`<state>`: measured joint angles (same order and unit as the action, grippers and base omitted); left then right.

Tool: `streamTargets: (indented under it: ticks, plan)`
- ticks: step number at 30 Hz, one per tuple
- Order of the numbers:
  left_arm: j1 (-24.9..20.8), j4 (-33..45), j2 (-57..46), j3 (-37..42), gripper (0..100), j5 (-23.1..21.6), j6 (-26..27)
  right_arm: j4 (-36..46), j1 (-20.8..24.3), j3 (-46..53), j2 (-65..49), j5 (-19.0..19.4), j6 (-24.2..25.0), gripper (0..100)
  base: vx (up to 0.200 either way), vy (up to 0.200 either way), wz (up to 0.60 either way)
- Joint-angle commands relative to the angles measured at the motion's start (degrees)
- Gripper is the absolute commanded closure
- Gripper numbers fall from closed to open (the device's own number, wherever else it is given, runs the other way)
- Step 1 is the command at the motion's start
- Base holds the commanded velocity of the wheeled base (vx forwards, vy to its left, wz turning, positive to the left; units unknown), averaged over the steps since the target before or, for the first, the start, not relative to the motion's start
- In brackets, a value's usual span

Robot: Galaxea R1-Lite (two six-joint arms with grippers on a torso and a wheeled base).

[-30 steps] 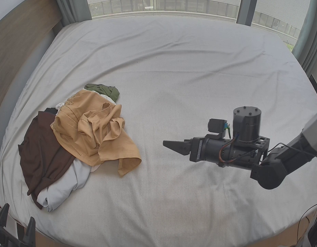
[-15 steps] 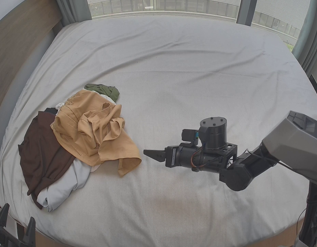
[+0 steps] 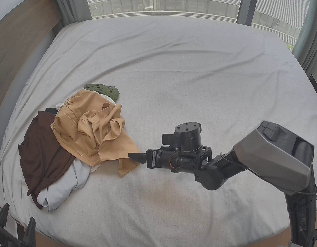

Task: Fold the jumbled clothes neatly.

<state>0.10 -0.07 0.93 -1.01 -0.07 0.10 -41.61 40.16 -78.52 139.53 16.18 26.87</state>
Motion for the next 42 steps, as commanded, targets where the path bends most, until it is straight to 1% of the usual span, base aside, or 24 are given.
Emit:
streamTargets:
  ticks: [1, 9, 11, 16, 17, 23, 27, 30, 31, 32, 36, 42]
  plan:
    - [-0.01, -0.01, -0.93, 1.01, 0, -0.01, -0.01, 1.53, 1.15, -4.98, 4.34, -0.01, 0.47, 0, 0.0, 0.0, 0.0]
    - [-0.01, -0.01, -0.93, 1.01, 0, -0.01, -0.01, 3.2, 1.86, -9.28, 7.24, -0.27, 1.34, 0, 0.0, 0.0, 0.0]
    - [-0.01, -0.01, -0.93, 1.01, 0, -0.01, -0.01, 3.11, 1.86, -10.16, 7.51, -0.36, 2.22, 0, 0.0, 0.0, 0.0]
    - [-0.01, -0.01, -0.93, 1.01, 0, -0.01, -0.01, 2.76, 1.86, -12.45, 8.91, -1.94, 2.84, 0, 0.0, 0.0, 0.0]
    - [-0.01, -0.01, -0.93, 1.01, 0, -0.01, -0.01, 2.76, 1.86, -12.54, 8.91, -2.11, 2.84, 100, 0.0, 0.0, 0.0]
    - [-0.01, -0.01, -0.93, 1.01, 0, -0.01, -0.01, 1.88, 1.94, -12.45, 8.83, -2.29, 2.93, 100, 0.0, 0.0, 0.0]
    - [-0.01, -0.01, -0.93, 1.01, 0, -0.01, -0.01, 1.79, 1.94, -11.13, 8.03, -3.17, 3.01, 100, 0.0, 0.0, 0.0]
    - [-0.01, -0.01, -0.93, 1.01, 0, -0.01, -0.01, 0.39, 1.94, -7.17, 5.49, -3.17, 2.93, 100, 0.0, 0.0, 0.0]
    - [-0.01, -0.01, -0.93, 1.01, 0, -0.01, -0.01, 0.39, 1.94, -7.17, 5.49, -3.17, 2.93, 100, 0.0, 0.0, 0.0]
    - [-0.01, -0.01, -0.93, 1.01, 0, -0.01, -0.01, -0.49, 1.94, -4.27, 3.99, -3.26, 2.84, 100, 0.0, 0.0, 0.0]
    - [-0.01, -0.01, -0.93, 1.01, 0, -0.01, -0.01, -1.2, 1.77, 0.91, 0.65, -3.26, 2.66, 100, 0.0, 0.0, 0.0]
    - [-0.01, -0.01, -0.93, 1.01, 0, -0.01, -0.01, -1.2, 0.98, 5.83, -3.13, -4.14, 1.26, 100, 0.0, 0.0, 0.0]
